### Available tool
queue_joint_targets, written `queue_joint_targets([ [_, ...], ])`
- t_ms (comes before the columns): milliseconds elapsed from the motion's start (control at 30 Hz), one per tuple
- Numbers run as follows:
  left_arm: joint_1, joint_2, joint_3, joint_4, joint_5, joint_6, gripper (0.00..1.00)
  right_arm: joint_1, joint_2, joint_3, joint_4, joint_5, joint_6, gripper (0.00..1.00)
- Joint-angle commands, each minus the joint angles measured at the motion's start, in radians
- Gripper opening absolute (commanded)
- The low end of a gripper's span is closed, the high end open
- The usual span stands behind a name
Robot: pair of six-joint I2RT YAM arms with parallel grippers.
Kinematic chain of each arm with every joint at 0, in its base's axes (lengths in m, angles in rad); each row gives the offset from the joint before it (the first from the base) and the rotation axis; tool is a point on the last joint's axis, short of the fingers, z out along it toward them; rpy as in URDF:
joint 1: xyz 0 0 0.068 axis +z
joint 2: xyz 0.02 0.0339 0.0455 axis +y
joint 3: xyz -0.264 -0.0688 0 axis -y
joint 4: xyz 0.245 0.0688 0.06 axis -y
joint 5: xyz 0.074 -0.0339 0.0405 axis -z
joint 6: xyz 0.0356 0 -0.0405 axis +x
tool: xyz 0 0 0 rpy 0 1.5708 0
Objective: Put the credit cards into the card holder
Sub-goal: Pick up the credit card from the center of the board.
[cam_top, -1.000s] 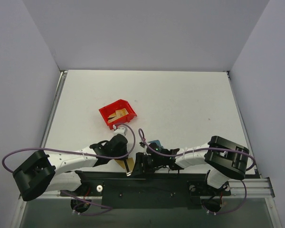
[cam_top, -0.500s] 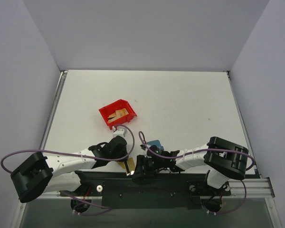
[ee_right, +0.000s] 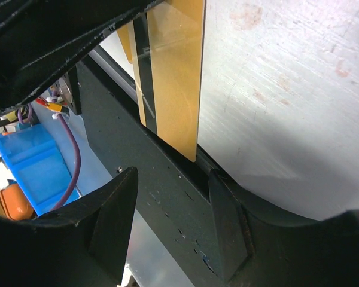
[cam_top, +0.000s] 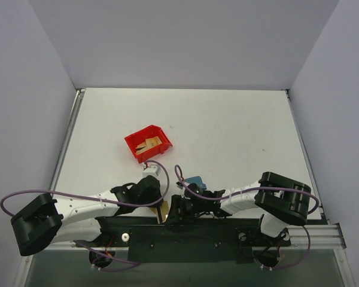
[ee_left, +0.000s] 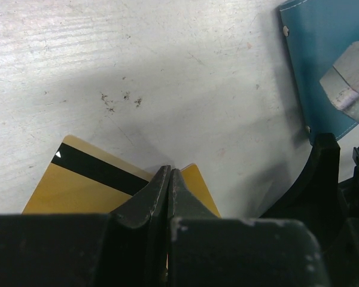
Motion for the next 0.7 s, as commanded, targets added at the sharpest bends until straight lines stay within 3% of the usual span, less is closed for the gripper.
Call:
queue_joint_targets([
  [0,-0.009,-0.021,-0.018,-0.014,-0.007,-0.019,0.0,-0.006,0.035,-0.007,0.009,0.092,-0.004,0.47],
  [367,-0.009,-0.032,-0.014,-0.032,-0.019,-0.025,0.0,-0.029,0.11,-0.005,0.104,0.069,0.031,0.41],
  [667,-0.009,-0.021,-0.008,-0.03,-0.019,-0.026,0.0,-0.051,0.136,-0.014,0.141,0.064,0.051,0.27],
])
